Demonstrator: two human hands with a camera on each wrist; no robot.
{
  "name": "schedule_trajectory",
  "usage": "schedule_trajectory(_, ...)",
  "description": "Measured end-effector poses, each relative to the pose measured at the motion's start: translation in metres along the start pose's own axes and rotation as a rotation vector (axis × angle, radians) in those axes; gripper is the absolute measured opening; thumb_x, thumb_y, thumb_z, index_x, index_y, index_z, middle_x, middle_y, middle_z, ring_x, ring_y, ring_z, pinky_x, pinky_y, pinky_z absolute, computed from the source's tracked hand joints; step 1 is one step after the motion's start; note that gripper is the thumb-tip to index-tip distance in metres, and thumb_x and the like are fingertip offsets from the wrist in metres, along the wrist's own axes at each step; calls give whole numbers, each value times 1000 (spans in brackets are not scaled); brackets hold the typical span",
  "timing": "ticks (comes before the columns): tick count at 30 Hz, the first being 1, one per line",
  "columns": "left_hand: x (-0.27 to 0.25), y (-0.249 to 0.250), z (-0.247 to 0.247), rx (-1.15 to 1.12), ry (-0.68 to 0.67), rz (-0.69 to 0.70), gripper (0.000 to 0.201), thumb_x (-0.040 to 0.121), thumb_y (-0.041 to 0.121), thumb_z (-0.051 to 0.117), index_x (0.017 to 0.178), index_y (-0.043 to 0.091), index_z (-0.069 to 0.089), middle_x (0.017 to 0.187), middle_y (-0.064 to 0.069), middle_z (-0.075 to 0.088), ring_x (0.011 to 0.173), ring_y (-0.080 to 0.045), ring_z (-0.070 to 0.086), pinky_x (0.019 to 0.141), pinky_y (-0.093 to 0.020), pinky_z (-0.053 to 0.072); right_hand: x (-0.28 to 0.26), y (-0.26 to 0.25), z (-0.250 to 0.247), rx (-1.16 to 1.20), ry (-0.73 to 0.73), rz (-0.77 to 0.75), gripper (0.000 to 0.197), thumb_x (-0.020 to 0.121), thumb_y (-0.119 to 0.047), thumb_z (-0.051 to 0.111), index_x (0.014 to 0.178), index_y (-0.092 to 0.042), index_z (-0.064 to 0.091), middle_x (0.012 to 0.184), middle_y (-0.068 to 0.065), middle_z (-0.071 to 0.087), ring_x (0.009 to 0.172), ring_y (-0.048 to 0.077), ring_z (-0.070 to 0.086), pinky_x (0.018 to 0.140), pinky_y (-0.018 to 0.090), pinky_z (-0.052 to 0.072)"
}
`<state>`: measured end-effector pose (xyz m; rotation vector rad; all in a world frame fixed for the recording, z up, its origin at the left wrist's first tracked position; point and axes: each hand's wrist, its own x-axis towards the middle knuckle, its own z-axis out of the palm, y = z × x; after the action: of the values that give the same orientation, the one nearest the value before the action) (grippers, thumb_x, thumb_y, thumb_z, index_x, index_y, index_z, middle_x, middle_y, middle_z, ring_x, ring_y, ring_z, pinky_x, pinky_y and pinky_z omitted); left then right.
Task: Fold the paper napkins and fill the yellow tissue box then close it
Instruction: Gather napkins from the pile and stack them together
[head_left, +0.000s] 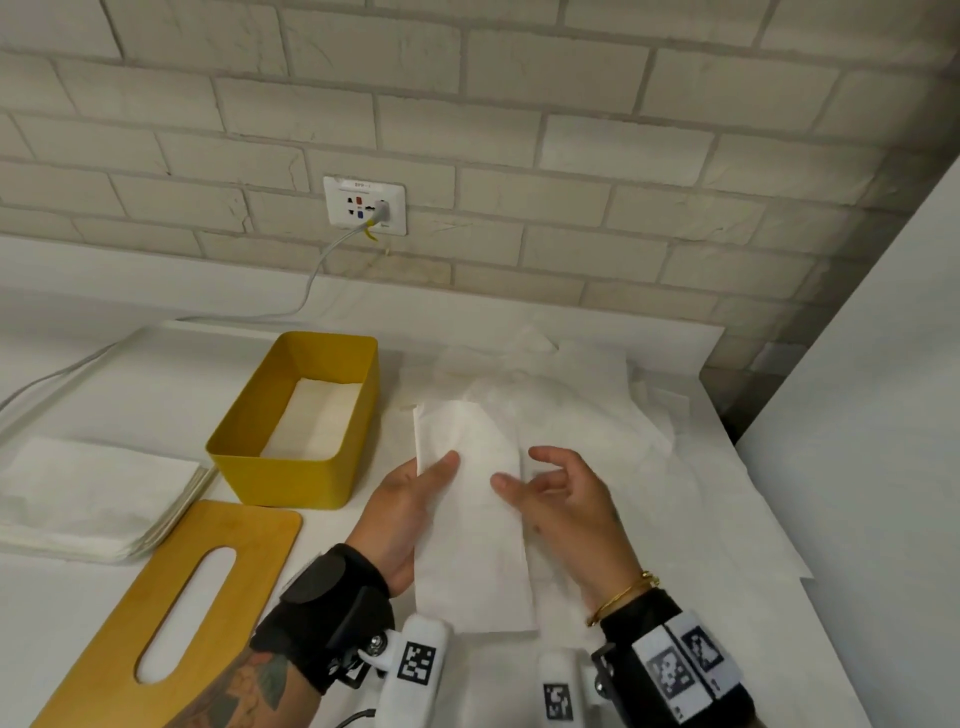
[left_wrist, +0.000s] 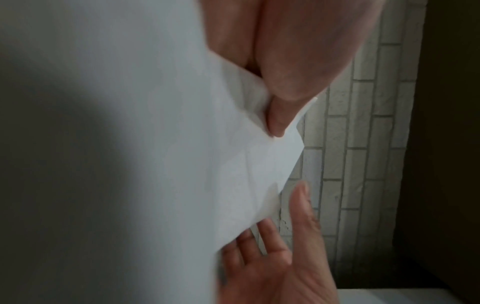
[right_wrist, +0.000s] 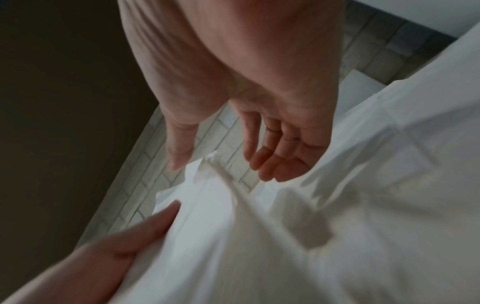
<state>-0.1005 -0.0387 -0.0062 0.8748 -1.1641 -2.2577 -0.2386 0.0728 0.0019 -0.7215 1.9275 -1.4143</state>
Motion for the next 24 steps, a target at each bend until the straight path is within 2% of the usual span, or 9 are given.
schedule_trajectory(2,-4,1,4,12,-33,-2,37,102,23,53,128,-1,61,119,-24,71,110,-40,69,102,-54,50,7,-10,-9,75,-53,20,49,76,-45,85,119,-33,63,107,-3,73,102,12,70,90,33,56)
schedule_trajectory(4,-8,0,10,21,-87,-10,36,100,22,54,126,-1,63,120,-24,71,110,-40,69,98,-51,53,9,-19,-10,199,-177,58,37,82,-31,82,115,-20,70,107,1,77,101,18,73,92,37,58)
schedule_trajectory(7,-11,-4,15,48,-115,-9,38,96,23,56,124,-1,64,119,-24,71,109,-40,70,93,-47,58,18,-21,-6,270,-127,45,27,86,-23,80,102,-3,75,100,10,77,94,27,74,87,40,58)
schedule_trajectory(12,-11,-4,9,28,-40,-12,41,87,26,63,119,0,67,114,-23,73,102,-37,72,97,-50,55,28,-22,-16,431,31,66,23,95,-33,69,97,-11,76,92,7,76,83,20,72,72,35,58)
schedule_trajectory(14,-10,-3,8,27,-23,-16,43,89,27,62,121,-1,65,115,-23,73,105,-39,71,100,-52,53,20,-17,-14,397,-41,70,33,90,-43,71,106,-15,73,97,3,78,90,20,75,80,39,60)
schedule_trajectory(16,-11,-4,9,35,-45,-26,40,94,24,58,123,-2,65,116,-25,72,106,-40,71,93,-49,57,10,-9,-4,299,-118,74,36,84,-39,79,111,-16,73,104,4,78,99,24,75,91,46,59)
schedule_trajectory(19,-10,-7,11,80,-67,-35,39,93,24,58,120,-2,66,114,-25,72,101,-39,72,82,-42,62,13,-2,4,266,-29,26,22,84,-26,81,90,-6,75,94,15,77,92,33,74,92,53,58)
schedule_trajectory(21,-10,-8,10,93,-51,-36,40,90,26,61,119,-1,66,112,-24,73,98,-39,73,81,-43,62,23,-3,-3,272,52,44,15,88,-25,78,85,-10,76,89,12,77,85,25,73,87,45,61)
schedule_trajectory(24,-9,-7,3,78,8,-32,46,85,28,64,118,-3,66,112,-26,73,99,-41,72,93,-50,56,42,-2,-26,292,158,68,14,93,-23,72,97,-10,75,90,8,77,81,19,72,78,35,61)
